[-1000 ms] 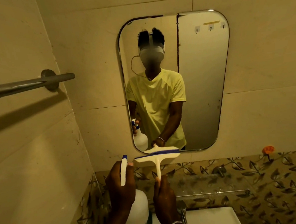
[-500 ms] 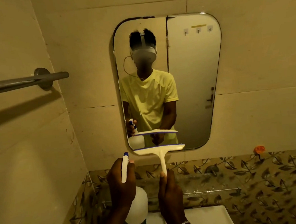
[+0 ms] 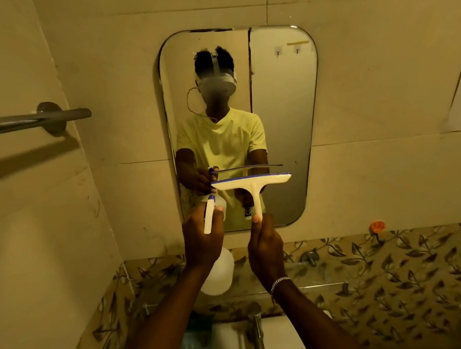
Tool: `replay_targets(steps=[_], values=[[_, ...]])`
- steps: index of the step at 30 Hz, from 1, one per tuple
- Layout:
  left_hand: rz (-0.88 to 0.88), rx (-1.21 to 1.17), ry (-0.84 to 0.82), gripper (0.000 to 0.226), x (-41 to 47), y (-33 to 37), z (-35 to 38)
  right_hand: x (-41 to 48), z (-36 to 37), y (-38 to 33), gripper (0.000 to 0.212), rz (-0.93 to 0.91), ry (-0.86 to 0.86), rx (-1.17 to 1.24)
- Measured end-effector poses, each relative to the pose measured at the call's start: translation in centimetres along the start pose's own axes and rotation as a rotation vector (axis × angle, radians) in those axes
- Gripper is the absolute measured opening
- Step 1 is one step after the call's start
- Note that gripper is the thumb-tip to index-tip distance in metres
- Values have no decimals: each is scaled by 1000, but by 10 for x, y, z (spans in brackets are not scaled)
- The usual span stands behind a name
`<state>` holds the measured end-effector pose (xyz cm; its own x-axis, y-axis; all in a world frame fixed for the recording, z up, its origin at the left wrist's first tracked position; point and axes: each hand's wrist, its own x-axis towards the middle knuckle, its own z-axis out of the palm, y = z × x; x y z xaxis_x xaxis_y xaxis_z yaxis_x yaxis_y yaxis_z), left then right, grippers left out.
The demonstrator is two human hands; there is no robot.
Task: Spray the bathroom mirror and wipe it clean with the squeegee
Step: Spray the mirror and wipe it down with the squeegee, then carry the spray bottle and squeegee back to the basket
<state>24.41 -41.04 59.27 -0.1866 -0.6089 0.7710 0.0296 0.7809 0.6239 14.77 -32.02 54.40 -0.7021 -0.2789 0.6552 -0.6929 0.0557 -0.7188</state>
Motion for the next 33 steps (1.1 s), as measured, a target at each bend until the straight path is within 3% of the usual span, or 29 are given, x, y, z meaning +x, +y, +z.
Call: replay_targets(steps=[4, 9, 16, 24, 27, 30, 33], values=[[-29, -41, -68, 23, -1, -1, 21, 6, -8, 16, 35, 14, -4, -14], [-14, -108, -118, 33, -17, 7, 52, 10, -39, 38, 17, 12, 44, 2], [17, -225, -252, 29, -52, 41, 123, 5, -110, 95, 44, 95, 109, -88], [-37, -336, -481, 37, -132, 73, 214, -38, -218, 178, 47, 316, 188, -256], [-25, -327, -570, 34, -170, 84, 245, -63, -258, 207, 44, 424, 193, -295], [-9, -324, -660, 54, -211, 92, 274, -93, -292, 236, 27, 541, 213, -355], [-12, -305, -774, 55, -254, 93, 297, -126, -321, 265, 16, 656, 208, -408]])
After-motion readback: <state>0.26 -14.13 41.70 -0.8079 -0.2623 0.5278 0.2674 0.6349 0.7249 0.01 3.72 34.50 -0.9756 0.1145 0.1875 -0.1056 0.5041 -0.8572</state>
